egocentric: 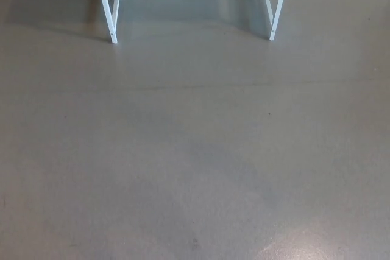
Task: The robot walks towards a desk on which a file tray is kept in the middle and a toilet paper roll is kept on its right. The robot uses its right hand to hook on finger in the gap of the roll and grabs it, lifts it and places it on the tray.
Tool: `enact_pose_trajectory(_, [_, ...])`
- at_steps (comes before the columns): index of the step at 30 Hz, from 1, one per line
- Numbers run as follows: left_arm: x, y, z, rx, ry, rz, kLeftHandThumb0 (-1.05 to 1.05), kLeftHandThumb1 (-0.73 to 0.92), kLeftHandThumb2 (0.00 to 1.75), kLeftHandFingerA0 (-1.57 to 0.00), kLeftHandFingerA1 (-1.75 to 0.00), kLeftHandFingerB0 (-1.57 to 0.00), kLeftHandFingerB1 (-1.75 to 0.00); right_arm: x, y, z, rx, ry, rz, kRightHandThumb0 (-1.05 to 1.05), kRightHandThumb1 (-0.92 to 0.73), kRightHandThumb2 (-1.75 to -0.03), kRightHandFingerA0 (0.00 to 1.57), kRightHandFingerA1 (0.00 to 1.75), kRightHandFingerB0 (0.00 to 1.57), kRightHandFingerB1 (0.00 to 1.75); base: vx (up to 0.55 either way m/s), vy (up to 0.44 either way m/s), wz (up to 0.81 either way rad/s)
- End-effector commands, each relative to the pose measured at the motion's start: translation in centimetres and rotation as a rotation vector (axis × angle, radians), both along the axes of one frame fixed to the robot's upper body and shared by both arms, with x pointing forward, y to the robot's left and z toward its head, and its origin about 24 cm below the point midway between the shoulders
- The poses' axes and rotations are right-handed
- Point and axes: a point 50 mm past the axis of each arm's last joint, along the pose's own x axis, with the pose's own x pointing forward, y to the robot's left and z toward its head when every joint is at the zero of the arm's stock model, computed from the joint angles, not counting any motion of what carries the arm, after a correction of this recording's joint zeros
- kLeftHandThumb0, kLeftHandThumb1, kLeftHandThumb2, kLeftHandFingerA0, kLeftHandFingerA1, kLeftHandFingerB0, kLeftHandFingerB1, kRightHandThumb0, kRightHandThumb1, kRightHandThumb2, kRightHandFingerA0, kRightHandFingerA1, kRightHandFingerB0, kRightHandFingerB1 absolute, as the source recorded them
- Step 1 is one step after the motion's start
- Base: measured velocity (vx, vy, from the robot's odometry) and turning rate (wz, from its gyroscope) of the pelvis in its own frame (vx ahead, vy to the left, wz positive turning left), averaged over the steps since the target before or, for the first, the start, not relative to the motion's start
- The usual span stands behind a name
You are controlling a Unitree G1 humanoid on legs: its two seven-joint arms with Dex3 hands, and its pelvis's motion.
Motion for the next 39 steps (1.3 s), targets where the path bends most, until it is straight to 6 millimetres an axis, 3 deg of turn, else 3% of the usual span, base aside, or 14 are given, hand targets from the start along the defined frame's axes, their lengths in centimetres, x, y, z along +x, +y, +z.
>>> enact_pose_trajectory(1, [0.0,0.7,0.6,-0.009,-0.037,-0.007,-0.99,0.69,1.75,-0.47,-1.32,-0.3,-1.22,0.3,-0.5,0.5,-0.024,-0.016,0.026,-0.81,-0.92,-0.85,0.34,0.5,0.21,0.39,0.0,0.0,0.0])
enact_pose_trajectory(15, [0.1,0.7,0.6,-0.013,-0.04,-0.007,-0.99,0.69,1.75,-0.47,-1.32,-0.3,-1.22,0.3,-0.5,0.5,-0.026,-0.02,0.027,-0.81,-0.92,-0.85,0.34,0.5,0.21,0.39,0.0,-0.002,0.04])
enact_pose_trajectory(27, [1.1,0.4,0.6,-0.017,-0.056,-0.023,-0.99,0.69,1.75,-0.47,-1.32,-0.3,-1.22,0.3,-0.8,0.7,-0.03,-0.035,0.012,-0.81,-0.92,-0.85,0.34,0.5,0.21,0.39,0.15,0.285,-0.09])
enact_pose_trajectory(37, [2.9,1.3,1.8,0.009,-0.093,-0.038,-0.99,0.69,1.75,-0.47,-1.32,-0.3,-1.22,1.1,0.1,0.1,-0.005,-0.07,0.002,-0.81,-0.92,-0.85,0.34,0.5,0.21,0.39,0.18,-0.133,0.02])
enact_pose_trajectory(39, [2.4,1.3,1.8,0.008,-0.086,-0.035,-0.99,0.69,1.75,-0.47,-1.32,-0.3,-1.22,0.9,0.1,0.1,-0.004,-0.063,0.004,-0.81,-0.92,-0.85,0.34,0.5,0.21,0.39,0.25,-0.289,0.35])
